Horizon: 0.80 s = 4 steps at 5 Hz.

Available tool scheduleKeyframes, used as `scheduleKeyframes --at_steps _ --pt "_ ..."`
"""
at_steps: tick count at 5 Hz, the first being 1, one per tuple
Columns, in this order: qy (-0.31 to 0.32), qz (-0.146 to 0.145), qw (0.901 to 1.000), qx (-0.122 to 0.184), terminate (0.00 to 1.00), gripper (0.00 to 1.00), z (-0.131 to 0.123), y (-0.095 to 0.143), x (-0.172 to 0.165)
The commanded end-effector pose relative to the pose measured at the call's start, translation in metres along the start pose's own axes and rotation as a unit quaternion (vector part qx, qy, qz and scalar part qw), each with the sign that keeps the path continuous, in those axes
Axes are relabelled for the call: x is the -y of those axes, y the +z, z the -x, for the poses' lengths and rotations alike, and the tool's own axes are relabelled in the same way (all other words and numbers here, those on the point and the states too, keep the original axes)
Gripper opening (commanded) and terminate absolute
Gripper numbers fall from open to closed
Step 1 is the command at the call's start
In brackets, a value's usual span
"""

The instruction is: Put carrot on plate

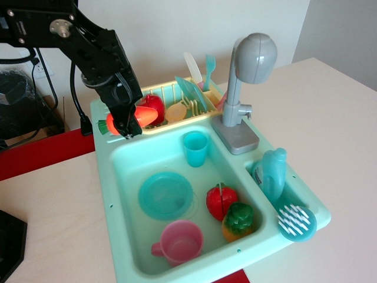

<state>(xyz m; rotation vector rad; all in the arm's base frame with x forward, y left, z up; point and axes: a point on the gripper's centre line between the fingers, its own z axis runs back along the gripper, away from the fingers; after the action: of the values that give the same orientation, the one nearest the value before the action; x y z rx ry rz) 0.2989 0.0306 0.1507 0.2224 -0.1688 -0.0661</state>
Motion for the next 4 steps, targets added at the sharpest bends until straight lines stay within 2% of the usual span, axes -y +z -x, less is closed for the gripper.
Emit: scheduleKeyframes --at_steps 1,2,4 --pt "-0.031 0.018 0.9991 0.020 0.00 0.00 -0.017 0.000 0.025" --pt "-0.051 0.034 0.9981 0.008 0.00 0.00 -0.020 -0.016 0.043" --pt "-0.074 0.048 0.9960 -0.013 0.00 0.00 -0.021 -0.050 0.058"
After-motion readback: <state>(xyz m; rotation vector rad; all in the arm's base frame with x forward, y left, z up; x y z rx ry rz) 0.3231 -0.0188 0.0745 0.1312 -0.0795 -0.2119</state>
